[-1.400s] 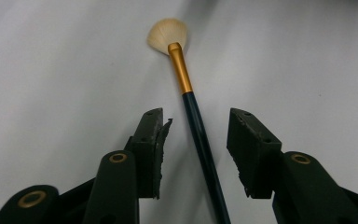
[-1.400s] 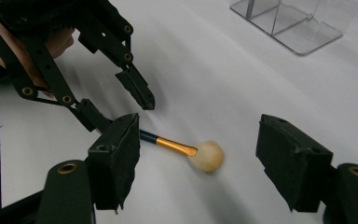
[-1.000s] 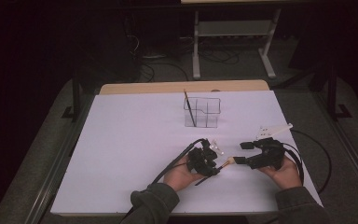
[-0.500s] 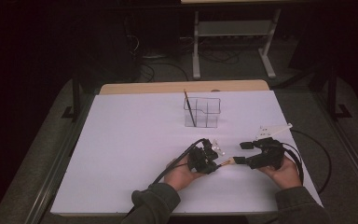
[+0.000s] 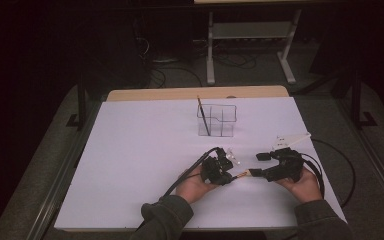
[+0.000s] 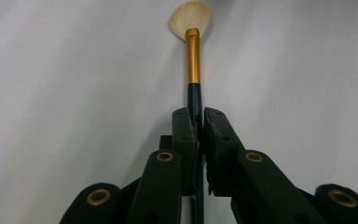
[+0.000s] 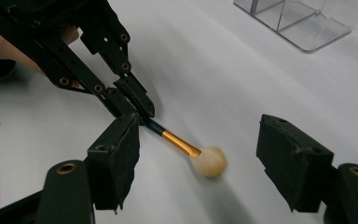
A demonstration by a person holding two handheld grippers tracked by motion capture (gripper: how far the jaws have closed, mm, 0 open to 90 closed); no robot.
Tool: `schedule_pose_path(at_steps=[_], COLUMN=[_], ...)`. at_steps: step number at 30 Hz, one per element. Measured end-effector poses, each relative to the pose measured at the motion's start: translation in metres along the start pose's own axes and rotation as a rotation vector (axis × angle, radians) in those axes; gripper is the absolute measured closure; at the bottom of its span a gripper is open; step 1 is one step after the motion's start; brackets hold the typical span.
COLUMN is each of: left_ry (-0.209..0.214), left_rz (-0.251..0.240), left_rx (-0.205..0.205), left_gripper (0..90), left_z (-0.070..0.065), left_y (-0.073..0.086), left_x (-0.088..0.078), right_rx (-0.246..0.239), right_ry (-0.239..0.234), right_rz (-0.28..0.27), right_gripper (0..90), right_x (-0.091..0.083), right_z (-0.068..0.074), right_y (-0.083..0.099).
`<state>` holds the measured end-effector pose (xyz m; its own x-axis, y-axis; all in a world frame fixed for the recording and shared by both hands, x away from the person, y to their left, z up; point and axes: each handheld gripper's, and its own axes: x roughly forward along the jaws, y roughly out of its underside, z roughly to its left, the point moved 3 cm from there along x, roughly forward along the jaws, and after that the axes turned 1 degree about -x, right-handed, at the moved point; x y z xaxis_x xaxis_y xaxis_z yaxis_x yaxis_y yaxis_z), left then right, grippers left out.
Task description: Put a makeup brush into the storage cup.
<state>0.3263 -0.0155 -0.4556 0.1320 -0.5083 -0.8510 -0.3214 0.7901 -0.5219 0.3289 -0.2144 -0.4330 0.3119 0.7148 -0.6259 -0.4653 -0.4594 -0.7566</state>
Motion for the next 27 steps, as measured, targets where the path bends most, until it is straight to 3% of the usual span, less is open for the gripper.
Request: schedule_pose_path(at_steps=[11, 27], left_ry=[0.005, -0.006], left_rz=[-0.001, -0.060], left_rx=[-0.002, -0.048], left_gripper=[83.5, 83.4], left_z=[0.003, 0.011], left_y=[0.001, 0.008], left_x=[-0.007, -0.027], right_rx=[-0.004, 0.008], right_ry=[-0.016, -0.038], right_rz=[-0.004, 0.011], right_gripper=[28.8, 28.9], right_x=[0.003, 0.011], right_z=[0.002, 0.007], right_y=[-0.002, -0.004])
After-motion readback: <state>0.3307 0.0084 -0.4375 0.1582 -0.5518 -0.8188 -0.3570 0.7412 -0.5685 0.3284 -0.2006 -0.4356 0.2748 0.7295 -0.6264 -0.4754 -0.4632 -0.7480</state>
